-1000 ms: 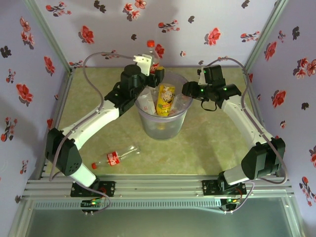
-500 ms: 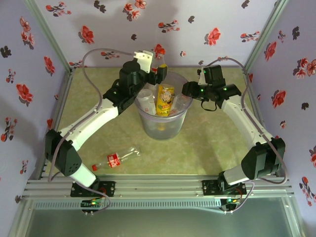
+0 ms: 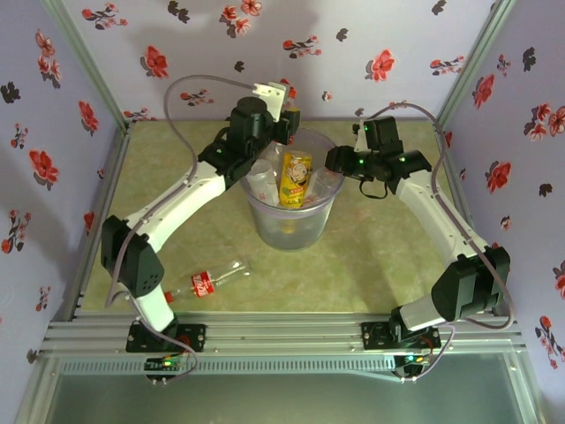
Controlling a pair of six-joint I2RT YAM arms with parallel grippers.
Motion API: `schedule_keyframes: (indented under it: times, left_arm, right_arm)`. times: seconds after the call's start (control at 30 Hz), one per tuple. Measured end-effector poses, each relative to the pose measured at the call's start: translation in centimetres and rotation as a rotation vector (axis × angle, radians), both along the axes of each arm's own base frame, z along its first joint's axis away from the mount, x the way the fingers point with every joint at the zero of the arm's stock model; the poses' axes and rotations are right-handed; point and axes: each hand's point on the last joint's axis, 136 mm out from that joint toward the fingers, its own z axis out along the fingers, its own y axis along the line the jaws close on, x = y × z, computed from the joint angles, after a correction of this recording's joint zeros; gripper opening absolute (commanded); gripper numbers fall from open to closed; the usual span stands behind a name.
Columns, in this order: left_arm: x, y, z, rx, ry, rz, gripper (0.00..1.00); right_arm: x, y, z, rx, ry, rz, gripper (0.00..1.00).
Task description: Put the plastic bottles in the bin
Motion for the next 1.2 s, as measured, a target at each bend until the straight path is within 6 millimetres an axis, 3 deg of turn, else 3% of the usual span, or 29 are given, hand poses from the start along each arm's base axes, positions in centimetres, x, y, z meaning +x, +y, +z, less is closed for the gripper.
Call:
schedule_keyframes:
  times: [0.23,0.5,0.57,0.7,0.9,1.03,1.2]
  left_arm:
    - [-0.5,-1.1,-0.8,-0.059,0.037,-0.055,0.35]
    - [-0.7,-0.9,-1.0,-0.123,0.040,-0.060,0.33]
    - [-0.7,-0.9,-0.9,-0.130,0.040,-0.060,0.41]
    - [-1.2,-0.7,-0.5,-0.113,0.036,-0.073,0.71]
    - [-2.2,0.0,0.5,-0.016,0.037,-0.094,0.97]
    - [-4.0,1.5,3.1,0.037,0.008,-0.106,1.00]
    - [-8.5,5.3,5.9,0.100,0.004,-0.113,1.00]
  right_arm:
    - [0.0,0.0,0.0,0.000,-0.001,0.000,0.54]
    - [0.0,0.1,0.0,0.000,-0.001,0.003,0.54]
    - [0.0,0.1,0.0,0.000,-0.001,0.003,0.54]
    - [0.0,0.1,0.0,0.000,-0.001,0.002,0.54]
    - [-0.1,0.2,0.0,0.000,-0.001,0.005,0.54]
    - [-0.1,0.3,0.0,0.001,-0.001,0.007,0.54]
    - [-0.1,0.3,0.1,0.001,-0.003,0.009,0.54]
